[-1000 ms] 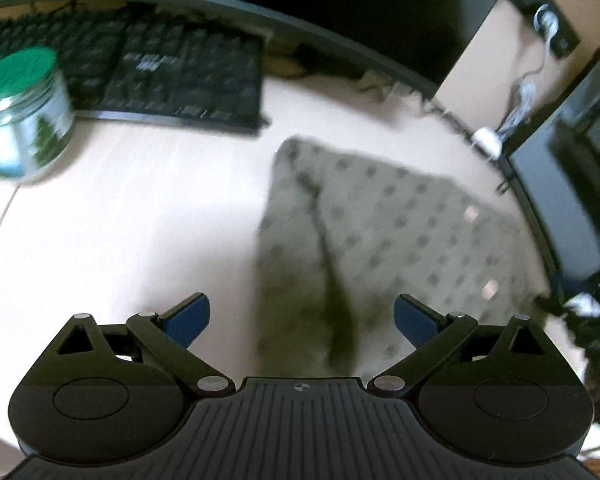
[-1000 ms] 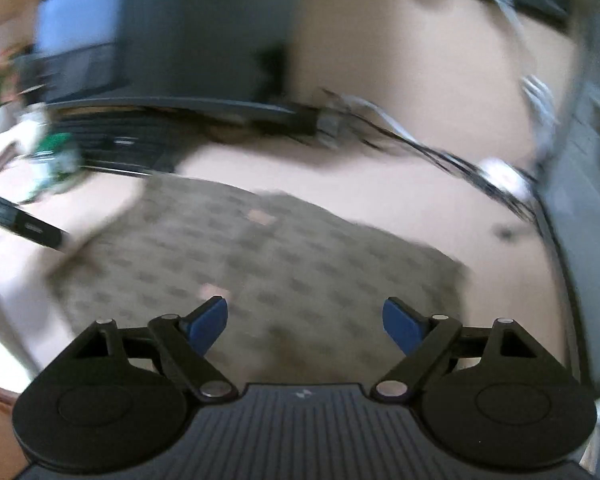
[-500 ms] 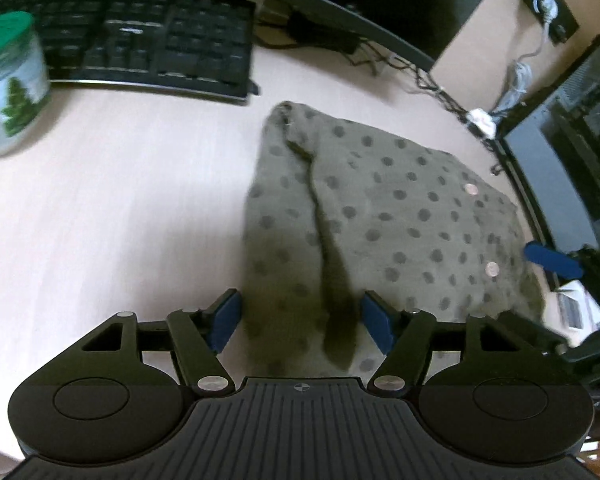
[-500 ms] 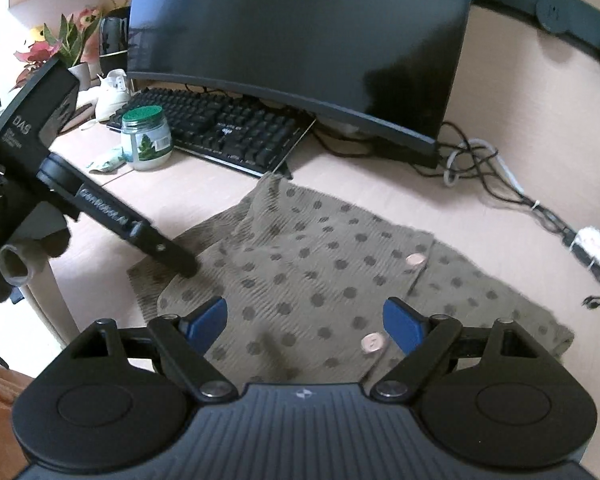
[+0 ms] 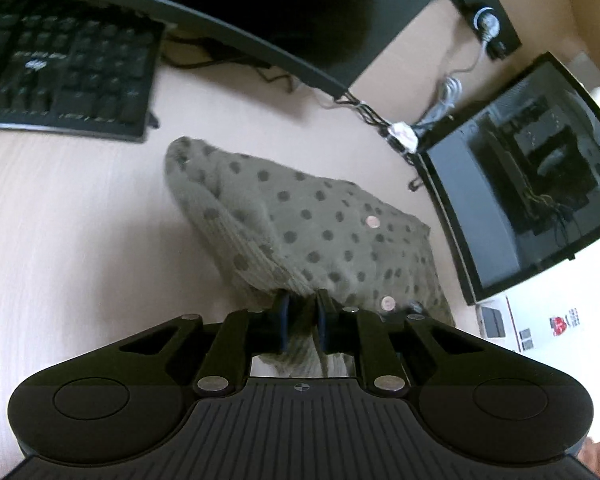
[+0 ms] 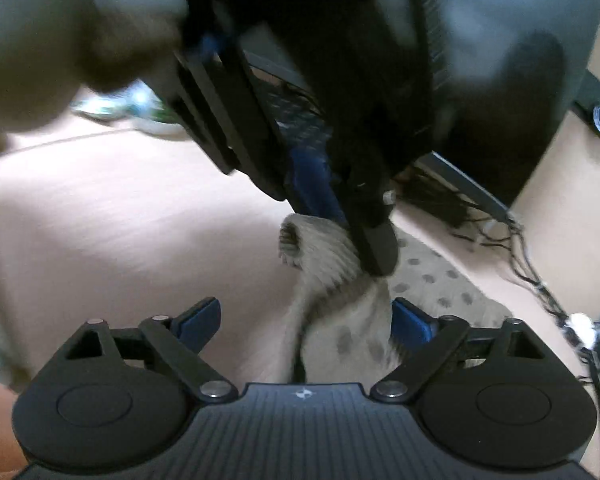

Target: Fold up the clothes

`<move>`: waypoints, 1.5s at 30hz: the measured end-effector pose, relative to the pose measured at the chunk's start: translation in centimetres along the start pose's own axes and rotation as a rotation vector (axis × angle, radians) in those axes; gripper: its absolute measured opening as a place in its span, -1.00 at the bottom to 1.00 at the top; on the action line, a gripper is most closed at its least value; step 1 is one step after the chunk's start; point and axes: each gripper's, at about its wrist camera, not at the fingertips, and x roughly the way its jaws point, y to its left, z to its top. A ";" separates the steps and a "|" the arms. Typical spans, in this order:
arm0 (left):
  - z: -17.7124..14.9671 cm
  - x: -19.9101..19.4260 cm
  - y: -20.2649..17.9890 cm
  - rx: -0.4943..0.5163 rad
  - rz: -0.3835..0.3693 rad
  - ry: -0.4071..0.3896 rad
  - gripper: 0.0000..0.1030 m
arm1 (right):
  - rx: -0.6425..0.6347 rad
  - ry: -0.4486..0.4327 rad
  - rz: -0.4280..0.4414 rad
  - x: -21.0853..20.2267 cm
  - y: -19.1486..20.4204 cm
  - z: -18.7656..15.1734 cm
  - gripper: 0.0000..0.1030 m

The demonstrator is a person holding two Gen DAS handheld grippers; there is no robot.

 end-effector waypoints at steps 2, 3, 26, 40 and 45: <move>0.2 -0.2 -0.7 0.023 -0.017 0.000 -0.71 | 0.022 0.042 -0.045 1.2 -0.4 0.3 -0.46; 0.5 -0.5 -0.8 0.027 -0.028 -0.010 -0.69 | 0.059 0.055 -0.040 1.2 -1.0 0.5 -0.53; 2.9 7.8 -10.7 0.073 -0.129 0.016 0.82 | 0.805 0.205 -0.287 -9.2 -27.5 -16.4 0.06; -0.5 12.1 -13.0 0.063 -0.102 0.089 -0.49 | 0.560 0.089 -0.268 -15.7 -28.6 -14.6 0.27; -0.3 10.6 -14.3 0.118 -0.177 0.079 -0.81 | 0.408 0.023 -0.073 -18.1 -27.5 -12.7 0.44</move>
